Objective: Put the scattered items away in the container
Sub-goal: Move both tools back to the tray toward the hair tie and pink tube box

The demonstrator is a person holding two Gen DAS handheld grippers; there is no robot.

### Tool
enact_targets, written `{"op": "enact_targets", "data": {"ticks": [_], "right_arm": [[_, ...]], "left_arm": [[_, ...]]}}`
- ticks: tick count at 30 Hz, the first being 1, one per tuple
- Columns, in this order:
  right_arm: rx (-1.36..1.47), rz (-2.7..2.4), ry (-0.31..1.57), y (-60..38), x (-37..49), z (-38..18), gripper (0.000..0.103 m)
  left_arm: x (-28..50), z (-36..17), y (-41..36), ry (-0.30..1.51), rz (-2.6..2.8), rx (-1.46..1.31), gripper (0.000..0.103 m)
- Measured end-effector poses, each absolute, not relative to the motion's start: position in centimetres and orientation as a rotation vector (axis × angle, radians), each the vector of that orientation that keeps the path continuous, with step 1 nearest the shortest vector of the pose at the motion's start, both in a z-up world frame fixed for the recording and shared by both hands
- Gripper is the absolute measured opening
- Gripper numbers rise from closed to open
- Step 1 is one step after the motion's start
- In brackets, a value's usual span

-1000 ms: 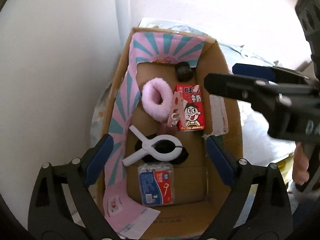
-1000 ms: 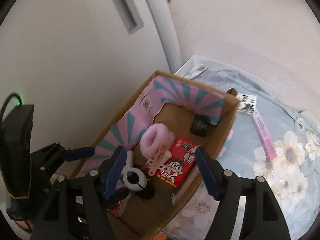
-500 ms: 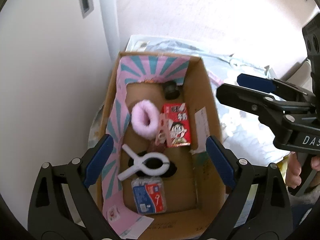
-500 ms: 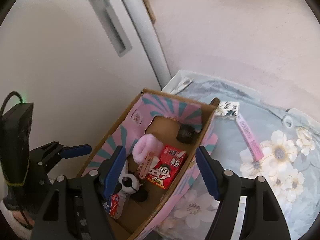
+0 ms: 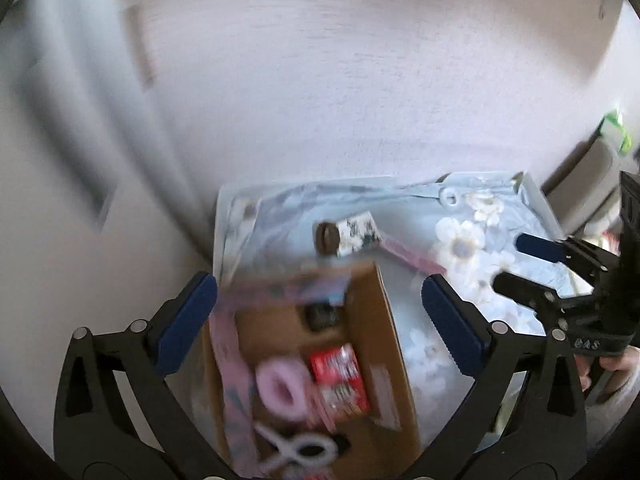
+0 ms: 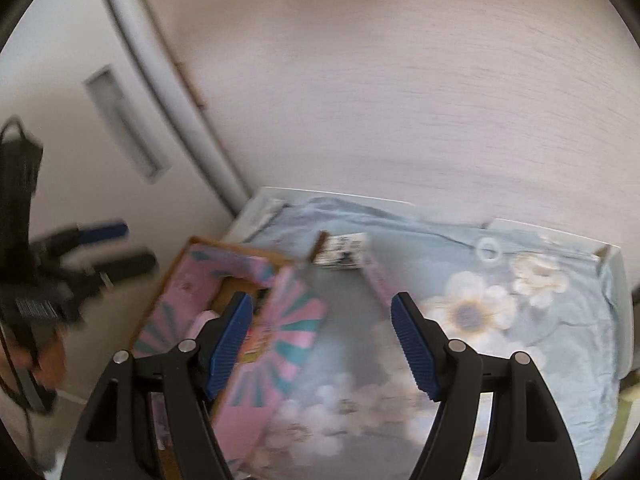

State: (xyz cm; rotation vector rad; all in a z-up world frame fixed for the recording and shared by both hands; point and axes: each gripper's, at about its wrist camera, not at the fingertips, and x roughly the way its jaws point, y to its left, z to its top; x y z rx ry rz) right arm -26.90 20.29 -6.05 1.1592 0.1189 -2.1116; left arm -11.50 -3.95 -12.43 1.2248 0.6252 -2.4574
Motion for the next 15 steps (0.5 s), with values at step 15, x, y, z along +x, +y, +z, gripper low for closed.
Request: {"op": "enact_targets", "data": {"ticks": [15], "right_arm": [[1.35,-2.057,0.279,18.1,-34.5,-15.1,0.068]], "left_arm": [[-26.0,-26.6,-8.5,0.913,-2.167,1.738,0.1]]}}
